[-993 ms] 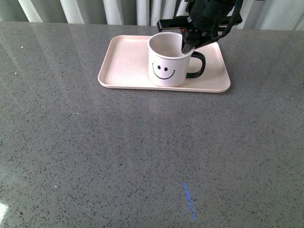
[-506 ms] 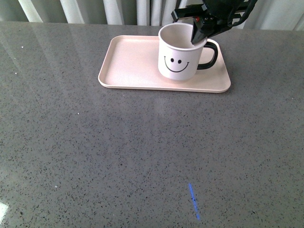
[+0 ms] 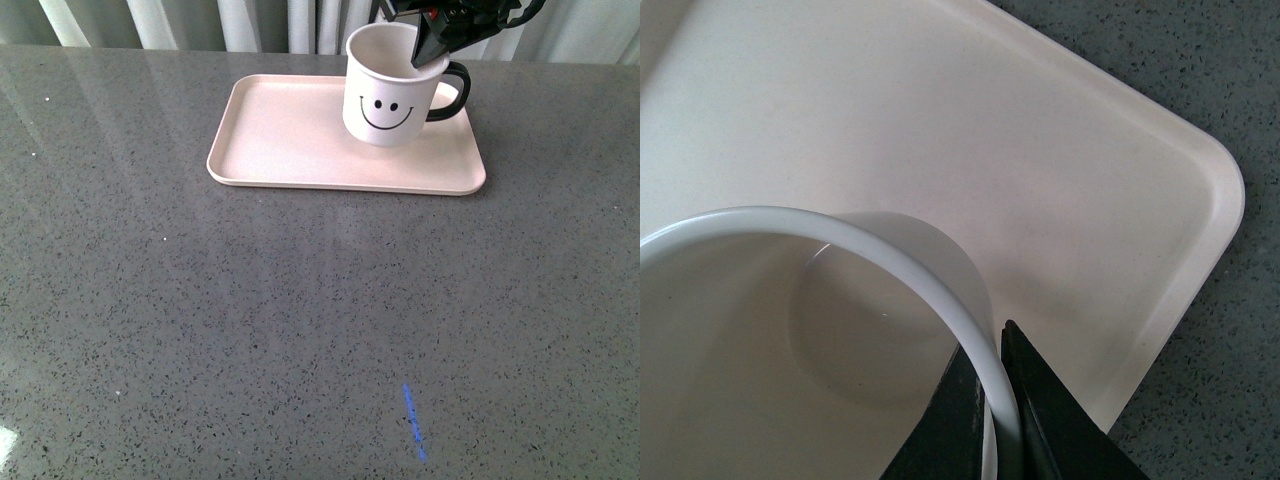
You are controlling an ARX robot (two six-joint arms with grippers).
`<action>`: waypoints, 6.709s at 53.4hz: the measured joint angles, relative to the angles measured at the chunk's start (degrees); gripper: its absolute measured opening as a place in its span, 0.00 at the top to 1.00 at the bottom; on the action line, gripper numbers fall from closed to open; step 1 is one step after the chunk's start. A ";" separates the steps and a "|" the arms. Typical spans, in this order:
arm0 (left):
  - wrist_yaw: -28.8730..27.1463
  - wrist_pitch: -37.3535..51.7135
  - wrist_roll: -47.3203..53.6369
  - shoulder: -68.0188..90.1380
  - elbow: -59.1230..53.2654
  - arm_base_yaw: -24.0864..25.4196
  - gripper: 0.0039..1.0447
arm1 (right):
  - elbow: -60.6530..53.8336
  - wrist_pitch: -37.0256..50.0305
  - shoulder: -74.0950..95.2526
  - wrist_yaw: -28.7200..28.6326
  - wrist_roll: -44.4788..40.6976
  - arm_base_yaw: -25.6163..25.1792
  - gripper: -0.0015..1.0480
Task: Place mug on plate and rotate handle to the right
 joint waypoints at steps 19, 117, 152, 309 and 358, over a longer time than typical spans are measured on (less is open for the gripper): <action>0.00 0.00 0.02 0.00 0.00 0.00 0.09 | 1.90 -1.09 3.34 -0.39 -1.90 0.20 0.98; 0.00 0.00 0.02 0.00 0.00 0.00 0.09 | -5.31 11.37 -5.51 -2.62 -9.62 -0.74 0.09; 0.00 0.00 0.02 0.00 0.00 0.00 0.09 | -79.97 97.20 -38.75 9.84 13.27 -3.13 0.95; 0.00 0.00 0.04 0.00 0.00 0.00 0.09 | -118.75 38.91 -136.17 6.29 13.49 -6.71 0.53; 0.00 0.00 0.02 0.00 0.00 0.00 0.09 | -118.75 38.91 -136.17 6.29 13.51 -6.71 0.09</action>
